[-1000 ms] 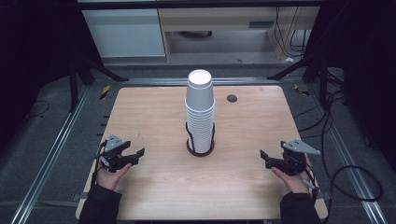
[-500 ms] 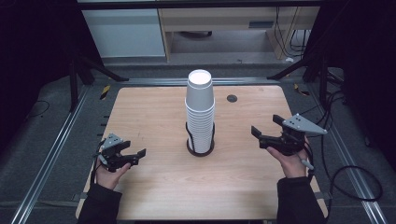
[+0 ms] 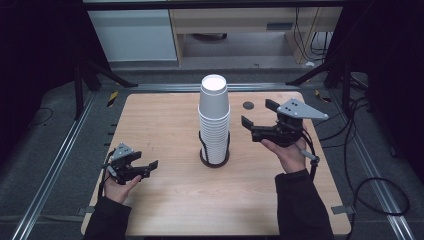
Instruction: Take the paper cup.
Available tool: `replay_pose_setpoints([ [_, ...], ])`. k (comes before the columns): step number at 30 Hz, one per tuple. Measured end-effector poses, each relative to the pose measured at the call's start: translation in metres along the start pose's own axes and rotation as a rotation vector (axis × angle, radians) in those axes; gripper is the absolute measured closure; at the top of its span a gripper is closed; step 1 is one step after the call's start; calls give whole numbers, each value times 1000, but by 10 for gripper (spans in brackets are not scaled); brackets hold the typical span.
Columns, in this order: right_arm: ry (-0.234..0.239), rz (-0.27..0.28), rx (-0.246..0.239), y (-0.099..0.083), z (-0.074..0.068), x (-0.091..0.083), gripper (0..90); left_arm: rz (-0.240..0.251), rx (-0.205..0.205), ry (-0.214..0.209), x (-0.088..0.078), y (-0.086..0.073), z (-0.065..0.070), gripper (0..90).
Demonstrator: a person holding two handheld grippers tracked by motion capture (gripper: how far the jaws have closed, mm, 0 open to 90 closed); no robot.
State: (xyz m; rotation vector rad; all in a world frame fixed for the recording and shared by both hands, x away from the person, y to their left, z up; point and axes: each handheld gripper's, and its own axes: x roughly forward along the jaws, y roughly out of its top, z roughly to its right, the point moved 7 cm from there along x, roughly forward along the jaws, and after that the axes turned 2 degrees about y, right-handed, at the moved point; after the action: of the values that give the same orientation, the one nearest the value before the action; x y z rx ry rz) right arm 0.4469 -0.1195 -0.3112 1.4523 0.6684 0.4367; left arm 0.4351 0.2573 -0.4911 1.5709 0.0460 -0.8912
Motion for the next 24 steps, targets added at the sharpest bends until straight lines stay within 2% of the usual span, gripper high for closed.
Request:
replay_pose_setpoints([
  [2,10,1,-2,2,-4,4,79,1,1,0,0,0,0,196],
  [5,42,-1,-19,8,-17,22,75,6,1,-1,0,1,0,197],
  [7,47,1,-20,10,-19,25,74,6,-1,-6,0,1,1,197],
  [10,69,3,-26,16,-28,40,73,5,0,-6,0,1,1,198],
  [16,84,3,-17,18,-33,54,73,1,7,-7,1,0,3,197],
  [24,100,-9,-4,12,-37,76,73,-3,10,-8,2,0,3,197],
])
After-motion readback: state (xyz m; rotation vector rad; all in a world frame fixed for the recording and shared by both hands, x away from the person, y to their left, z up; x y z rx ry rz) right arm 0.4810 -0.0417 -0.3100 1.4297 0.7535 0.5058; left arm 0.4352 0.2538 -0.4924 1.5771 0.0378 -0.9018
